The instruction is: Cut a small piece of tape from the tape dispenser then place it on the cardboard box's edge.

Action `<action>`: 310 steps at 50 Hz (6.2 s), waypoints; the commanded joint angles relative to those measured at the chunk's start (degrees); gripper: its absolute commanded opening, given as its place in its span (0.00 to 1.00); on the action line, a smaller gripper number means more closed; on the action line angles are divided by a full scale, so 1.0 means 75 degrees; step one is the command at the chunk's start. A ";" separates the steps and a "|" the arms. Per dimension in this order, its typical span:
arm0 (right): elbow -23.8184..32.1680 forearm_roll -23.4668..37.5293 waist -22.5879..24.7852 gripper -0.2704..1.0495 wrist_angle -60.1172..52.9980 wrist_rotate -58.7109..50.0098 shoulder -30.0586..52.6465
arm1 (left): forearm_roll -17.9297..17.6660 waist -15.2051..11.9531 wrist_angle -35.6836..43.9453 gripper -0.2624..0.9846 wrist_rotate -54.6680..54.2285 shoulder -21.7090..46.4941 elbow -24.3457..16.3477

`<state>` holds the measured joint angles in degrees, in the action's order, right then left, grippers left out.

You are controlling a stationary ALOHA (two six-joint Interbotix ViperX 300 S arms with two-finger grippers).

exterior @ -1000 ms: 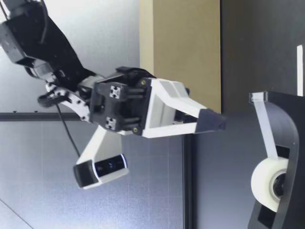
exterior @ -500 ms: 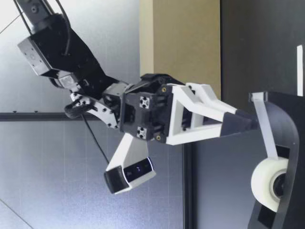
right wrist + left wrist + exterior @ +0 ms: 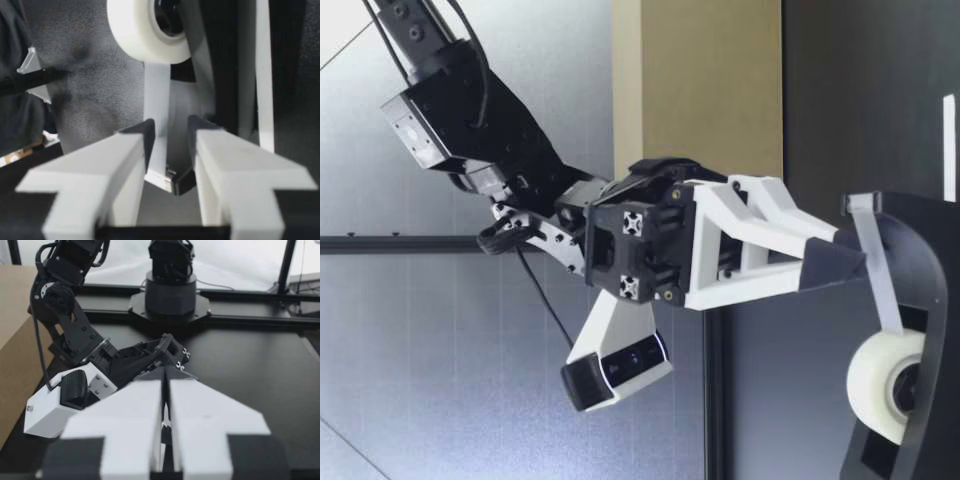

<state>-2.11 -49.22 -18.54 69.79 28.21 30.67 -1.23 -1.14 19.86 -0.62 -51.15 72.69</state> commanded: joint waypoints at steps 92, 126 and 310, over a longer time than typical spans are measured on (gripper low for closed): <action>-0.1652 0.0000 -0.0105 0.12 -0.0422 -0.0188 -0.1863 | -0.0012 -0.0012 0.0059 0.11 -0.0012 0.0047 -0.0012; -0.2273 0.0012 -0.0223 0.12 -0.0949 -0.0047 -0.1676 | -0.0012 -0.0012 0.0047 0.11 0.0000 0.0047 0.0035; -0.0996 0.3223 0.0715 0.22 -0.2637 -0.0973 -0.4008 | -0.0574 -0.0012 0.2754 0.14 -0.0305 0.5895 -0.2695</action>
<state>-10.81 -24.87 -13.36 50.98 21.01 1.41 -5.54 -1.14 40.34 -2.99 -6.33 53.09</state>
